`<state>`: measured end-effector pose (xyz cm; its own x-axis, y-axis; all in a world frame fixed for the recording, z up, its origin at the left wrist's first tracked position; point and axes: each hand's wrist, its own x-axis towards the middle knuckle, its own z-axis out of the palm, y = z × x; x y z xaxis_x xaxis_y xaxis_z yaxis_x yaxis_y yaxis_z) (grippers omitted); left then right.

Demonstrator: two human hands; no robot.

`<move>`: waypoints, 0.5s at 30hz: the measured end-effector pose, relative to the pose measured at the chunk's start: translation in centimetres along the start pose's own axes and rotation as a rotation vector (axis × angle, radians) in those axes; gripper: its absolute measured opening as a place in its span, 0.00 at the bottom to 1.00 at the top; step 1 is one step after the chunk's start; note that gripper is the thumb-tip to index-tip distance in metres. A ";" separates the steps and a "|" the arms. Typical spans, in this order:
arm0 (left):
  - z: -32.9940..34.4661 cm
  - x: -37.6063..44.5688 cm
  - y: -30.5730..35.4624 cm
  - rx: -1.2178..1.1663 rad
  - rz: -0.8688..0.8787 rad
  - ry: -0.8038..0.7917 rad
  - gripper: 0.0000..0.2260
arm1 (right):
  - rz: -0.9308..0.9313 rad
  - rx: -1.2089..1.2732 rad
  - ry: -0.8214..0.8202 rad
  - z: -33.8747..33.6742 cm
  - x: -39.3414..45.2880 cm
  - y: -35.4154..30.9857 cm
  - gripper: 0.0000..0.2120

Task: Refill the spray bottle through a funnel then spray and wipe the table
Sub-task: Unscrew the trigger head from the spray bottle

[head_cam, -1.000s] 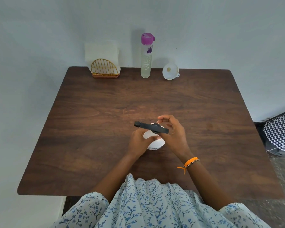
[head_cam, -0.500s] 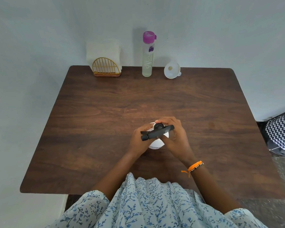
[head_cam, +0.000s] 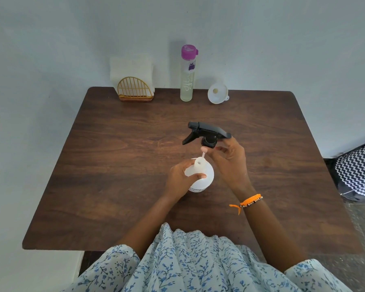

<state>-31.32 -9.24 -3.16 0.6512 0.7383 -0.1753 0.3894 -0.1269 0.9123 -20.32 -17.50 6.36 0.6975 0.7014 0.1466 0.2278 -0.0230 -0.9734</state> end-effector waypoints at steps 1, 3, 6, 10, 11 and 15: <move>0.0 0.0 0.1 0.002 -0.005 -0.005 0.22 | -0.013 -0.008 0.005 -0.1 0.1 -0.2 0.18; 0.0 0.0 0.3 -0.001 -0.016 -0.016 0.22 | -0.030 -0.028 0.020 -0.2 0.4 -0.8 0.19; -0.1 0.1 0.3 -0.015 -0.011 -0.019 0.21 | -0.037 0.012 0.068 -0.4 0.6 -2.0 0.18; -0.1 0.1 0.3 -0.002 -0.012 -0.006 0.22 | -0.071 0.073 0.128 -1.0 1.2 -4.2 0.19; -0.1 0.1 0.3 -0.006 -0.014 -0.004 0.22 | -0.088 0.086 0.134 -1.2 1.4 -4.7 0.18; -0.1 0.1 0.3 -0.003 -0.027 -0.011 0.22 | -0.147 0.075 0.165 -1.9 2.3 -6.4 0.17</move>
<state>-31.19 -9.12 -2.84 0.6479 0.7340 -0.2038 0.4051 -0.1055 0.9082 -18.86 -17.14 13.25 0.7639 0.5669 0.3083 0.2882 0.1277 -0.9490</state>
